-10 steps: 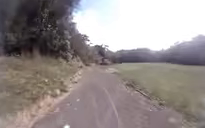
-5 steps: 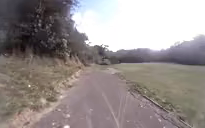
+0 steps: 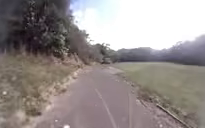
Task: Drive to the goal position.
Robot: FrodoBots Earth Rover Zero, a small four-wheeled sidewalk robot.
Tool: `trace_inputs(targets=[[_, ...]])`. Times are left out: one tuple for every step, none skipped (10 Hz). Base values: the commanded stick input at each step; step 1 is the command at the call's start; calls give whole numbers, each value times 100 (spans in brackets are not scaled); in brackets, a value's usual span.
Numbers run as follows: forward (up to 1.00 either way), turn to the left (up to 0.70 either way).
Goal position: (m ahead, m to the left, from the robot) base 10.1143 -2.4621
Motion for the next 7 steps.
trace_inputs(targets=[[100,14],[100,23],[100,19],[100,4],[100,4],[100,11],[100,23]])
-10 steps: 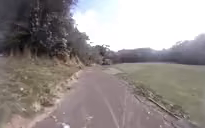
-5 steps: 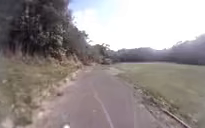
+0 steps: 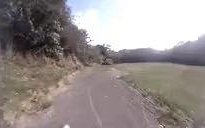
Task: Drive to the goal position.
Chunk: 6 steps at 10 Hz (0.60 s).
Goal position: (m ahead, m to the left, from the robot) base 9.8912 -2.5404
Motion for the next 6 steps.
trace_inputs(targets=[[100,34],[100,31],[100,29],[100,5],[100,3],[100,3]])
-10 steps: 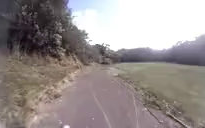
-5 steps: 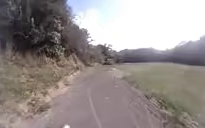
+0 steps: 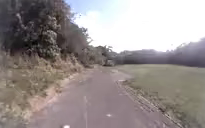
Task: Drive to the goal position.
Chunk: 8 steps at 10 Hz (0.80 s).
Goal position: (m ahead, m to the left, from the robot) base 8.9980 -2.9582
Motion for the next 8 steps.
trace_inputs(targets=[[100,3],[100,3],[100,3],[100,3],[100,3],[100,3],[100,4],[100,4]])
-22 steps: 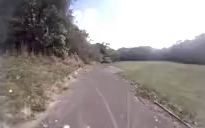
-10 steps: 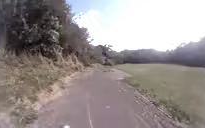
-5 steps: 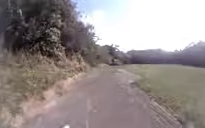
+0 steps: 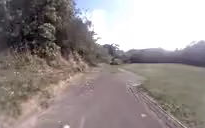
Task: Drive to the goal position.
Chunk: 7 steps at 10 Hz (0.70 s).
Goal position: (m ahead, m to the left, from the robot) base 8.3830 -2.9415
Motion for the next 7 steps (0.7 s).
trace_inputs(targets=[[100,-2],[100,-4],[100,-11],[100,-11],[100,-12],[100,-14],[100,-24]])
